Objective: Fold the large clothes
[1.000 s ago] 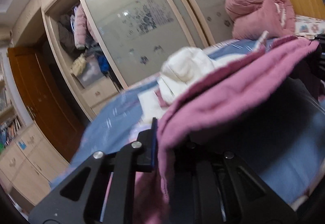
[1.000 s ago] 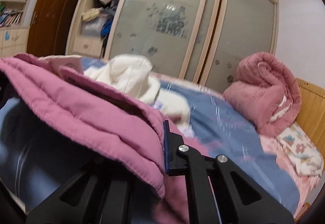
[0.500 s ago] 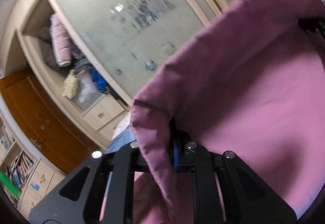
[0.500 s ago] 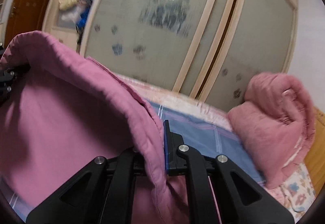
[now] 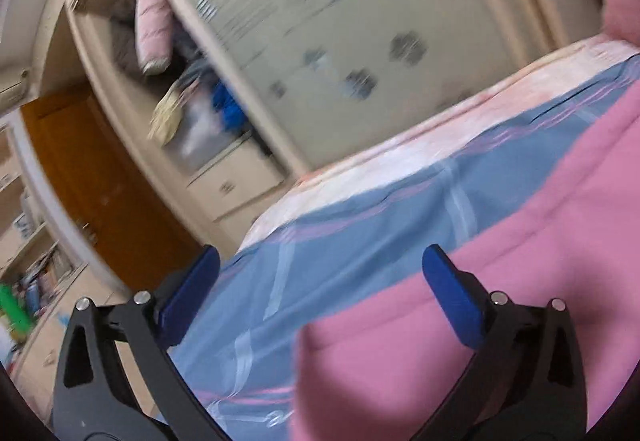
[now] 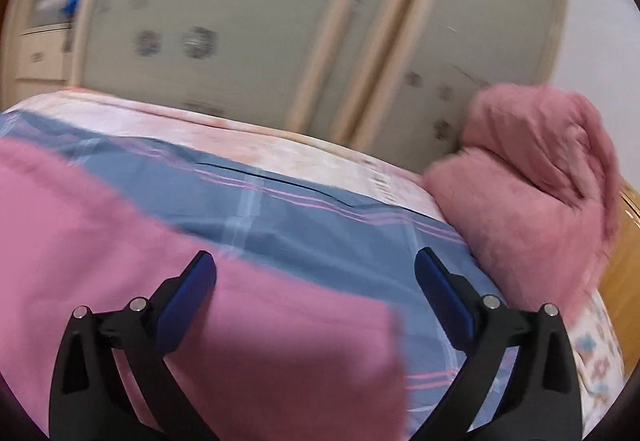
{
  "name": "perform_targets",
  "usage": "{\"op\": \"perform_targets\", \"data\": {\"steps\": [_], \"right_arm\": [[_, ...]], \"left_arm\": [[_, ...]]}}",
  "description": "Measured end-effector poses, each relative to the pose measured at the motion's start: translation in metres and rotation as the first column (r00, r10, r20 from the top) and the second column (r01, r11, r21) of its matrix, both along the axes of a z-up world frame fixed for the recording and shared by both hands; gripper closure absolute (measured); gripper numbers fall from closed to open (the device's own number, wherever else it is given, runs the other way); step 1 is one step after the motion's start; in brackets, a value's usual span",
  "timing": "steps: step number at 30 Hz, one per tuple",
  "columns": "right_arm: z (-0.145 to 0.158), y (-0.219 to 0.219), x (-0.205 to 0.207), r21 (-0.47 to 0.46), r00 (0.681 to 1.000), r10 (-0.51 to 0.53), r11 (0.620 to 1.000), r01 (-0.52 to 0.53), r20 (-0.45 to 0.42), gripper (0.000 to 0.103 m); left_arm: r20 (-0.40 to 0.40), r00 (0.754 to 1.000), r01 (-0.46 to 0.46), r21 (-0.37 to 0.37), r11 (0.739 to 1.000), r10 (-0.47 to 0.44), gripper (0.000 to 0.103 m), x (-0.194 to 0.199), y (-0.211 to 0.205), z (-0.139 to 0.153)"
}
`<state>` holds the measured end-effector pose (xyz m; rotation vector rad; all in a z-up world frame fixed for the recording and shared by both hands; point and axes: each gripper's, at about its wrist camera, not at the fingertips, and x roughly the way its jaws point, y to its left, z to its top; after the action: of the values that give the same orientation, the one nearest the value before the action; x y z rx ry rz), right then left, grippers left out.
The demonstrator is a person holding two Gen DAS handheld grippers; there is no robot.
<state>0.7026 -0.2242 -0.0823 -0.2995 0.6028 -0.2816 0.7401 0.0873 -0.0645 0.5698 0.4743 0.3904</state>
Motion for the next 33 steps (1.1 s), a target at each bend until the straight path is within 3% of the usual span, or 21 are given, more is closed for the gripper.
{"op": "perform_targets", "data": {"steps": [3, 5, 7, 9, 13, 17, 19, 21, 23, 28, 31, 33], "right_arm": [[0.017, -0.032, -0.031, 0.079, 0.991, -0.109, 0.992, 0.103, 0.08, 0.003], [0.032, -0.056, -0.081, 0.245, 0.98, -0.133, 0.965, 0.094, 0.148, 0.003], [0.041, -0.071, -0.137, 0.39, 0.971, -0.116, 0.92, 0.026, 0.21, 0.001], [0.042, -0.073, -0.194, 0.459, 0.965, -0.087, 0.888, -0.037, 0.247, 0.001], [0.036, -0.044, -0.319, 0.438, 0.958, 0.004, 0.889, -0.134, 0.285, 0.001], [0.032, -0.013, -0.425, 0.407, 0.944, 0.087, 0.887, -0.219, 0.319, 0.001], [0.027, 0.0, -0.469, 0.385, 0.926, 0.122, 0.884, -0.265, 0.357, 0.001], [0.02, 0.005, -0.496, 0.342, 0.91, 0.145, 0.894, -0.289, 0.39, 0.001], [0.016, 0.008, -0.516, 0.348, 0.918, 0.16, 0.89, -0.293, 0.362, 0.001], [0.016, 0.009, -0.552, 0.369, 0.936, 0.15, 0.89, -0.269, 0.319, 0.001], [0.024, 0.013, -0.569, 0.349, 0.932, 0.157, 0.896, -0.273, 0.326, 0.001], [0.034, 0.018, -0.572, 0.281, 0.924, 0.203, 0.912, -0.299, 0.323, 0.001]], "left_arm": [[0.013, 0.998, -0.064, -0.063, 0.996, 0.065, 0.002, -0.029, 0.033, 0.012], [0.05, 0.995, -0.072, -0.179, 0.981, 0.082, 0.002, -0.068, 0.052, 0.027], [0.11, 0.992, -0.03, -0.321, 0.947, 0.068, 0.002, -0.13, 0.063, 0.039], [0.149, 0.988, 0.032, -0.426, 0.904, 0.036, 0.002, -0.196, 0.066, 0.046], [0.234, 0.972, 0.154, -0.518, 0.841, -0.033, 0.002, -0.344, 0.049, 0.045], [0.292, 0.955, 0.219, -0.556, 0.802, -0.059, 0.002, -0.45, 0.03, 0.024], [0.303, 0.95, 0.231, -0.534, 0.813, -0.071, 0.002, -0.491, 0.019, 0.004], [0.293, 0.952, 0.217, -0.443, 0.87, -0.088, 0.002, -0.521, 0.006, -0.022], [0.233, 0.969, 0.172, -0.421, 0.891, -0.077, 0.002, -0.534, 0.0, -0.029], [0.328, 0.942, 0.223, -0.444, 0.868, -0.075, 0.002, -0.574, 0.0, -0.019], [0.31, 0.95, 0.196, -0.483, 0.853, -0.042, 0.002, -0.577, 0.002, -0.013], [0.286, 0.957, 0.181, -0.472, 0.863, -0.044, 0.002, -0.581, -0.003, -0.007]]}}
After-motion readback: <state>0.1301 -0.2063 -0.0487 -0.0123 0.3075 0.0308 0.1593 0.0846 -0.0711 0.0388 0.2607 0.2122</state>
